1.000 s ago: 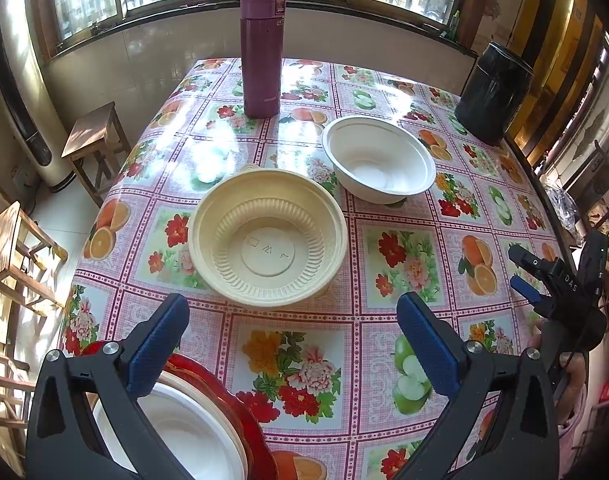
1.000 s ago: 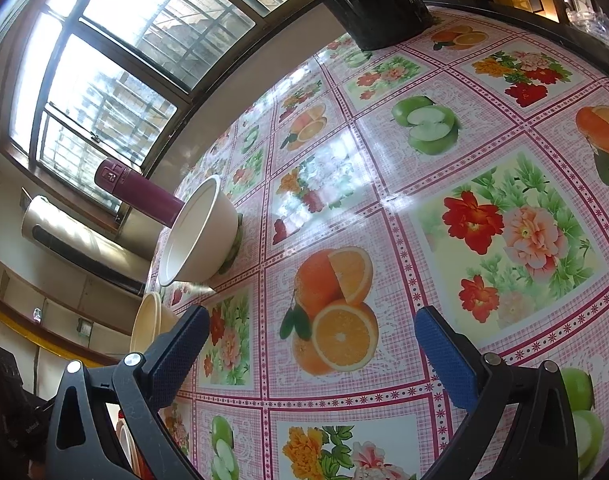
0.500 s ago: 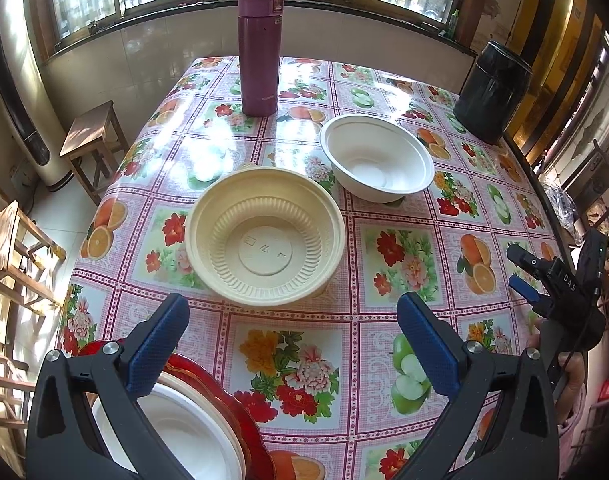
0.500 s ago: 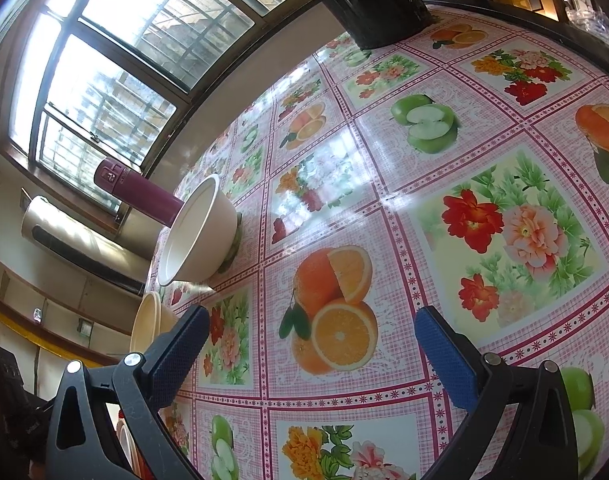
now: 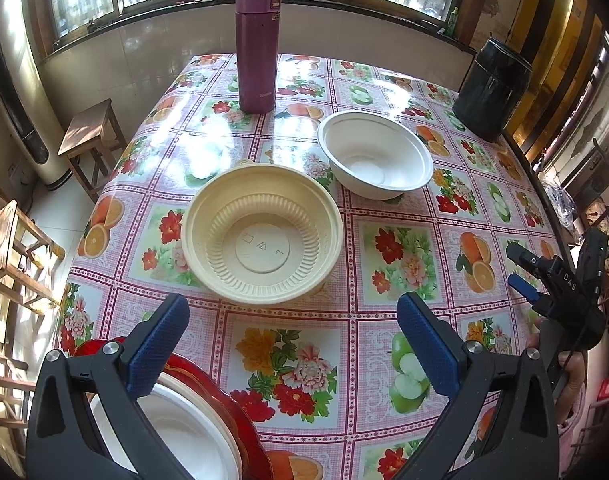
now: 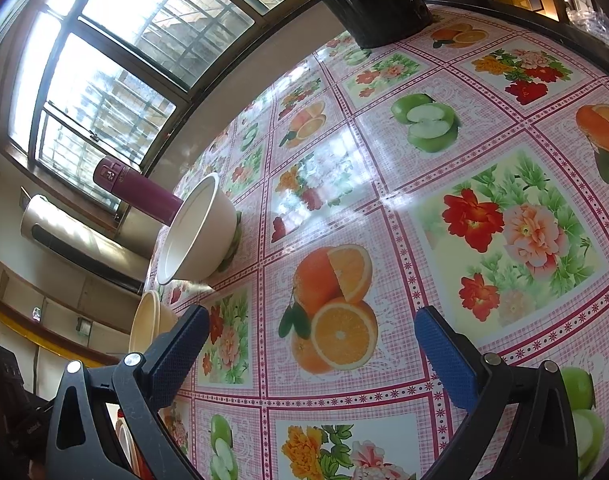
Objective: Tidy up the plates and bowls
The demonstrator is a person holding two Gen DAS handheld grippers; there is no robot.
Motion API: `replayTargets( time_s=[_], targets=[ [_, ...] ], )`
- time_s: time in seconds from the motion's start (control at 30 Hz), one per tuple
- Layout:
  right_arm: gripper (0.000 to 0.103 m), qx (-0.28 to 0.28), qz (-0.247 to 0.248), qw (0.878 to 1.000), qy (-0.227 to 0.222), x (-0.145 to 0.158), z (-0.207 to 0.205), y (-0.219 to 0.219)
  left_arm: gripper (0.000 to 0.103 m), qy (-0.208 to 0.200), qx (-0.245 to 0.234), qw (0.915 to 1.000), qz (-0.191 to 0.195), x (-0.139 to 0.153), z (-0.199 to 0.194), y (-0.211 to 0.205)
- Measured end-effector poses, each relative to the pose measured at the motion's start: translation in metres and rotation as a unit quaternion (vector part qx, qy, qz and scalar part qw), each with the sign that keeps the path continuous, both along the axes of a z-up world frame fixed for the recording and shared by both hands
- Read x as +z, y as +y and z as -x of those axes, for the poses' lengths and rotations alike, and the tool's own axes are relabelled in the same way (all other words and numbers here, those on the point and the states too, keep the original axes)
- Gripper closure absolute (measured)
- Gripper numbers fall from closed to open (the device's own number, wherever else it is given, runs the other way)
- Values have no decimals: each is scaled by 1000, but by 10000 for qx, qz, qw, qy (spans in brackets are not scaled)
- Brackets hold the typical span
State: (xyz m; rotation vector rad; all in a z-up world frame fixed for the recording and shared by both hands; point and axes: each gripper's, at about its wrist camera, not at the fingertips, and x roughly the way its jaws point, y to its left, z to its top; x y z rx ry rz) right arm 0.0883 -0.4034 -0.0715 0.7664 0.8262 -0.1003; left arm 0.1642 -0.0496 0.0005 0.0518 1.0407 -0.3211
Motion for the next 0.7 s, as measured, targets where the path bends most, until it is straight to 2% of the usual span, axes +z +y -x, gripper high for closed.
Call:
replayTargets(
  time_s=[0.7],
  targets=[
    [0, 18, -10, 10000, 38, -2, -1, 1, 0, 49, -3, 10000, 6, -1, -2, 2]
  ],
)
